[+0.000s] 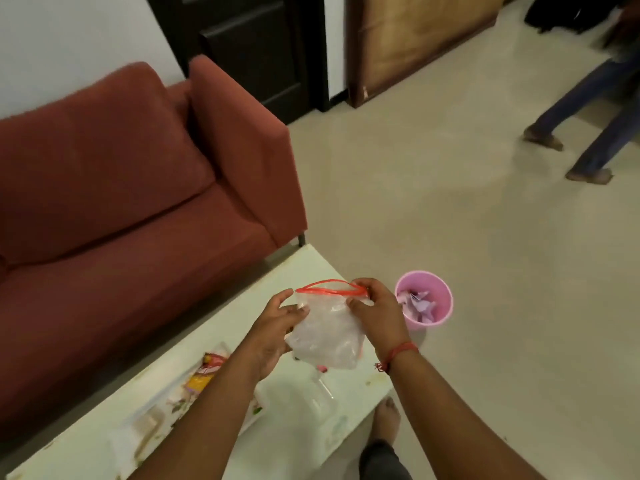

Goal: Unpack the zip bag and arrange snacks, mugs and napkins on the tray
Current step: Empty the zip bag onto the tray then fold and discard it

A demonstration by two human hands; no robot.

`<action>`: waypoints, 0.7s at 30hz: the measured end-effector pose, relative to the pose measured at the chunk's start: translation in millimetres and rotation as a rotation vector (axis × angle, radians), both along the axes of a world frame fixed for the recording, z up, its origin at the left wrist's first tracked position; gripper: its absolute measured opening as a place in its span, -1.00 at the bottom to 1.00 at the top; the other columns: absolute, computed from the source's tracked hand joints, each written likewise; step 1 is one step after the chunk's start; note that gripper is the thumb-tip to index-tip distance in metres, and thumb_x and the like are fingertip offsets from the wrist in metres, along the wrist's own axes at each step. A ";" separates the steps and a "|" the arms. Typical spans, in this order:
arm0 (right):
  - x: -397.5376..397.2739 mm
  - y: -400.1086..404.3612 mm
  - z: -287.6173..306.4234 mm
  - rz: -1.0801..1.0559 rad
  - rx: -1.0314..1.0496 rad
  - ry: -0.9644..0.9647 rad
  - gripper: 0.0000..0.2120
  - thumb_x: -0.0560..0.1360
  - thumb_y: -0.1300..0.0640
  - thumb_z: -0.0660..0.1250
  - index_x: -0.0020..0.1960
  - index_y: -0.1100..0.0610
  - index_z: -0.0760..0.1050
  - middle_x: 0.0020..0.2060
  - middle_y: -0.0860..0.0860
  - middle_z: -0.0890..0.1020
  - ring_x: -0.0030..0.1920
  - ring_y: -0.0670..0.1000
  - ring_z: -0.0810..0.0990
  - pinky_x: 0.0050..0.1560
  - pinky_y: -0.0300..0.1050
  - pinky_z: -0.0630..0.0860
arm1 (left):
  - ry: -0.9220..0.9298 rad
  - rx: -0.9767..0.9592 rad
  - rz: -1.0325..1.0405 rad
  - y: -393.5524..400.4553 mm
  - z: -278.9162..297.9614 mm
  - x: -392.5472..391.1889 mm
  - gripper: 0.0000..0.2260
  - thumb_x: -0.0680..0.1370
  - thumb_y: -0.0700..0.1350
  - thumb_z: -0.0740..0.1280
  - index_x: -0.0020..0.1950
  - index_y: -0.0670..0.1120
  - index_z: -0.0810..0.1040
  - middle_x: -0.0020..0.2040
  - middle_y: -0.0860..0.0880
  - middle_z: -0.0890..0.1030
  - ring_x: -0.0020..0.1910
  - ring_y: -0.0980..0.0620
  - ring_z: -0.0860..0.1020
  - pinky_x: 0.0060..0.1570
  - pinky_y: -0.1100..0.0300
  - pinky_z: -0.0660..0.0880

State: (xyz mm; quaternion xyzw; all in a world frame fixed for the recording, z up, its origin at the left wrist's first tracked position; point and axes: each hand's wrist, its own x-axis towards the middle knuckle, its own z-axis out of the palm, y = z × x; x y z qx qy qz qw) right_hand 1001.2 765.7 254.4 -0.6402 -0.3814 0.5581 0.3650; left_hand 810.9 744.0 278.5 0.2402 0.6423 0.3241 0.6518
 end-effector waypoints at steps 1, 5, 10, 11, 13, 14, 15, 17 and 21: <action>16.5 12.2 -12.0 -0.035 -0.035 -0.014 -0.68 0.47 0.30 0.37 -0.04 -0.14 0.56 -0.02 -0.10 0.67 0.03 -0.01 0.63 0.13 -0.04 0.59 | -0.014 -0.053 -0.030 12.7 -10.0 16.2 -0.56 0.54 -0.08 0.42 0.37 0.14 0.39 0.17 -0.08 0.64 0.13 -0.12 0.62 0.14 -0.13 0.54; 93.0 61.9 -79.9 -0.173 -0.173 -0.040 -0.74 0.48 0.31 0.33 0.05 -0.01 0.57 -0.08 -0.07 0.66 0.00 0.03 0.62 0.12 -0.07 0.56 | -0.020 -0.232 -0.116 78.3 -72.3 92.2 -0.52 0.53 -0.02 0.43 0.39 0.18 0.35 0.21 -0.09 0.60 0.19 -0.18 0.60 -0.02 -0.05 0.62; 174.1 108.6 -196.6 -0.336 -0.322 -0.066 -0.74 0.44 0.28 0.32 0.02 -0.03 0.60 -0.11 -0.01 0.68 -0.02 0.14 0.65 0.11 0.12 0.61 | 0.085 -0.246 -0.108 141.4 -183.9 168.5 -0.57 0.54 -0.24 0.38 0.38 -0.02 0.38 0.12 -0.07 0.60 0.01 -0.02 0.62 -0.02 0.01 0.62; 187.3 116.6 -217.9 -0.386 -0.343 -0.065 -0.74 0.42 0.27 0.31 -0.01 -0.03 0.60 -0.14 -0.02 0.67 -0.03 0.16 0.65 0.10 0.16 0.62 | 0.107 -0.244 -0.115 150.1 -204.2 178.4 -0.58 0.54 -0.25 0.37 0.38 -0.05 0.39 0.11 -0.08 0.59 0.03 -0.04 0.62 0.04 0.01 0.61; 213.0 131.5 -266.9 -0.490 -0.373 -0.100 -0.74 0.38 0.27 0.25 -0.10 -0.06 0.56 -0.16 -0.04 0.63 -0.01 0.18 0.63 0.10 0.22 0.62 | 0.191 -0.240 -0.142 164.2 -248.8 197.4 -0.60 0.56 -0.22 0.35 0.38 -0.08 0.40 0.09 -0.08 0.58 0.08 -0.09 0.62 0.17 -0.04 0.56; 222.8 137.9 -287.4 -0.538 -0.386 -0.116 -0.71 0.38 0.28 0.21 -0.09 -0.06 0.54 -0.12 -0.01 0.63 0.02 0.19 0.62 0.10 0.23 0.61 | 0.230 -0.233 -0.155 169.9 -266.2 204.8 -0.64 0.56 -0.21 0.33 0.36 -0.09 0.42 0.04 -0.06 0.59 0.07 -0.10 0.62 0.22 -0.06 0.54; 230.9 143.0 -308.1 -0.578 -0.410 -0.128 -0.67 0.37 0.30 0.17 -0.04 -0.05 0.52 -0.07 0.03 0.62 0.03 0.19 0.61 0.09 0.24 0.62 | 0.257 -0.225 -0.165 174.0 -281.7 211.9 -0.68 0.56 -0.22 0.31 0.32 -0.09 0.43 -0.02 -0.03 0.59 0.05 -0.10 0.62 0.25 -0.07 0.53; 242.9 151.1 -347.1 -0.606 -0.447 -0.162 -0.60 0.35 0.33 0.11 0.10 0.02 0.47 0.02 0.08 0.59 0.03 0.20 0.60 0.03 0.23 0.64 | 0.273 -0.194 -0.186 179.5 -307.6 224.3 -0.73 0.55 -0.26 0.27 0.23 -0.06 0.45 -0.06 0.00 0.59 0.02 -0.09 0.63 0.28 -0.07 0.51; 255.3 166.6 -407.5 -0.571 -0.460 -0.321 -0.46 0.37 0.42 0.13 0.31 0.13 0.39 0.20 0.16 0.52 0.10 0.18 0.55 0.17 0.14 0.59 | 0.284 -0.136 -0.207 183.1 -351.4 240.3 -0.78 0.56 -0.24 0.24 0.17 -0.01 0.49 0.06 -0.05 0.60 -0.04 -0.03 0.67 0.23 -0.03 0.55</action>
